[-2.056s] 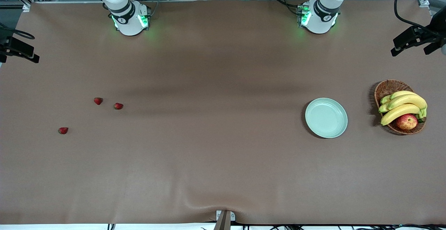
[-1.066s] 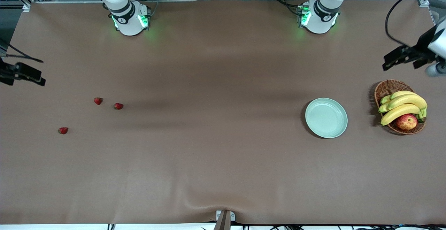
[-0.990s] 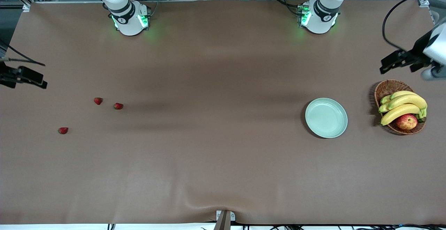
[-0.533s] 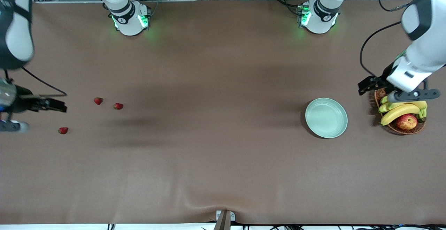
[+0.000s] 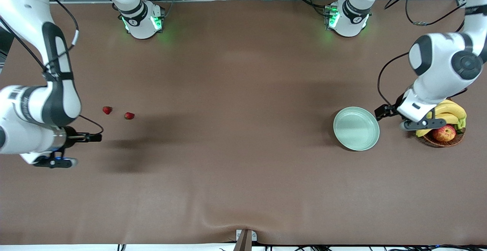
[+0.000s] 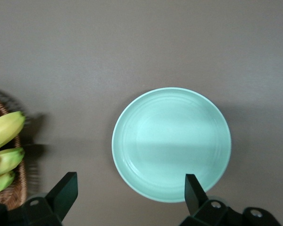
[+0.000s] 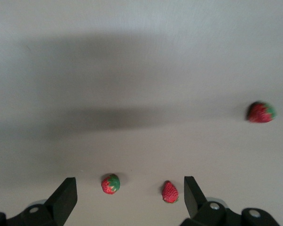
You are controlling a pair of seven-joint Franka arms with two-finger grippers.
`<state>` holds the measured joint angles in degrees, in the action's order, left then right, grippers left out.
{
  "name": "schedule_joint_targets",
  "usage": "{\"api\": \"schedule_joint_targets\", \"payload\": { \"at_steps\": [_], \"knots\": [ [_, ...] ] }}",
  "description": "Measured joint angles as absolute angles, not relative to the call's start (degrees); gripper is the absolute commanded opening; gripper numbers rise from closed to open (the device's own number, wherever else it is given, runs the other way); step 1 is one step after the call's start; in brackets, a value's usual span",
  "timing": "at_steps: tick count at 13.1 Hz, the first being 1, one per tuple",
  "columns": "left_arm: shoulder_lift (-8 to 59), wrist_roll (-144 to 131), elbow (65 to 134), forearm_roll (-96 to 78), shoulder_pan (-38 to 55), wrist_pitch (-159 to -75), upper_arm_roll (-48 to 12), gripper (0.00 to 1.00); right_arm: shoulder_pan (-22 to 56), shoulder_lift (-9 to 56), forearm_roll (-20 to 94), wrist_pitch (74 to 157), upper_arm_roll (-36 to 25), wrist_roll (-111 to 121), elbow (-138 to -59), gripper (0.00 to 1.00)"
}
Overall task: Collect all strawberries into plate
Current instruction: 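Reach the right gripper to a strawberry while the left gripper nears the plate, then close the right gripper on the strawberry and lift it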
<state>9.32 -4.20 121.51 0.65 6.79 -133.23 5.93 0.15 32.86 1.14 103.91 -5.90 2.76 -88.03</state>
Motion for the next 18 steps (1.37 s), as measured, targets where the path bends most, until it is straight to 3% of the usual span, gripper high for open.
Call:
{"api": "schedule_joint_targets", "payload": {
  "at_steps": [7,10,16,18],
  "knots": [
    [17.93,-4.2,121.66,0.65,6.4,-140.82,5.94,1.0,0.23,37.77,5.54,106.39,-5.5,2.77,-96.13,0.99],
    [19.29,-4.2,121.66,0.65,6.39,-142.26,5.94,1.0,0.45,38.62,6.03,106.47,-5.33,2.77,-97.34,0.94],
    [19.4,-6.54,121.44,0.65,6.88,-142.67,5.5,0.97,1.53,38.93,7.13,106.33,-5.08,2.73,-99.41,0.63],
    [19.4,-7.31,121.31,0.65,6.94,-142.69,4.79,0.97,1.59,38.93,7.22,106.21,-5.09,2.73,-99.96,0.42]
  ]
}}
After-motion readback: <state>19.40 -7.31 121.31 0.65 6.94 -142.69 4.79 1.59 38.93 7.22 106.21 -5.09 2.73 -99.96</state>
